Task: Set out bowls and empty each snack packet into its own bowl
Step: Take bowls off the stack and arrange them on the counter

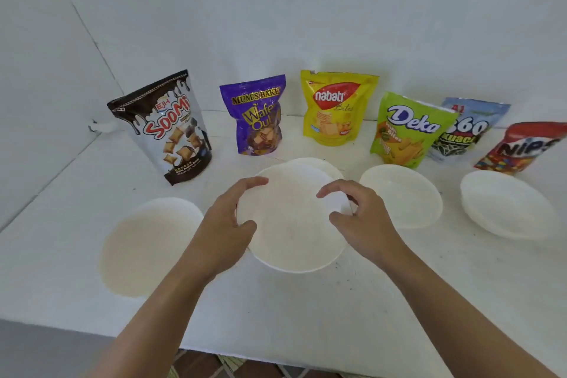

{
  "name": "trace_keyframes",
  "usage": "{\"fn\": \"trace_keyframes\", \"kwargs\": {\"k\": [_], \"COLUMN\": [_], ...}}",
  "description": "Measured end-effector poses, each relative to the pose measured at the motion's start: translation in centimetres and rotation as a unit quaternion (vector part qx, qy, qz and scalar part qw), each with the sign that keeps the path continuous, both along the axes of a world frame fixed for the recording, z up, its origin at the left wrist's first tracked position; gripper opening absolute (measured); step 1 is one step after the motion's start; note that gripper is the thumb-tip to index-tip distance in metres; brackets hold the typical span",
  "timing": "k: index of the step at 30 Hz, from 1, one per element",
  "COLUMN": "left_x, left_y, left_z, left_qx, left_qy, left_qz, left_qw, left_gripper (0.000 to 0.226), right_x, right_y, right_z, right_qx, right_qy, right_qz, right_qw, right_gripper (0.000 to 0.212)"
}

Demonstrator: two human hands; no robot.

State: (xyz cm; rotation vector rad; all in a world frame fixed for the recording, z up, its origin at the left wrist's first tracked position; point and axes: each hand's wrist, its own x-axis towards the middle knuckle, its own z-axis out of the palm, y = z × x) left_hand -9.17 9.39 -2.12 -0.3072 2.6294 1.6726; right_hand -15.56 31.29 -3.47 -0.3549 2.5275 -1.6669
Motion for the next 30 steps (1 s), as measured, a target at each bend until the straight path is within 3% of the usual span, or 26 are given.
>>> {"fn": "trace_keyframes", "kwargs": {"k": [8, 21, 25, 30], "left_x": [1.6, 1.8, 0.9, 0.1], "left_y": [2.0, 1.8, 1.7, -0.1], "left_z": [-4.9, -5.9, -5.4, -1.8], "left_qx": [0.016, 0.01, 0.009, -0.054], "left_qy": [-0.053, -0.08, -0.041, 0.053], "left_qz": [-0.035, -0.048, -0.053, -0.001], "left_qw": [0.998, 0.996, 0.998, 0.997], "left_gripper": [0.071, 0.047, 0.035, 0.018], "right_x": [3.0, 3.4, 2.6, 0.9], "right_y": [2.7, 2.6, 2.1, -0.5], "right_z": [-4.9, -5.6, -4.3, -1.7], "right_qx": [0.041, 0.098, 0.072, 0.026], "right_qy": [-0.085, -0.084, -0.053, 0.029], "right_qz": [-0.014, 0.009, 0.001, 0.015], "right_qw": [0.995, 0.992, 0.996, 0.999], "right_gripper": [0.044, 0.039, 0.033, 0.021]}}
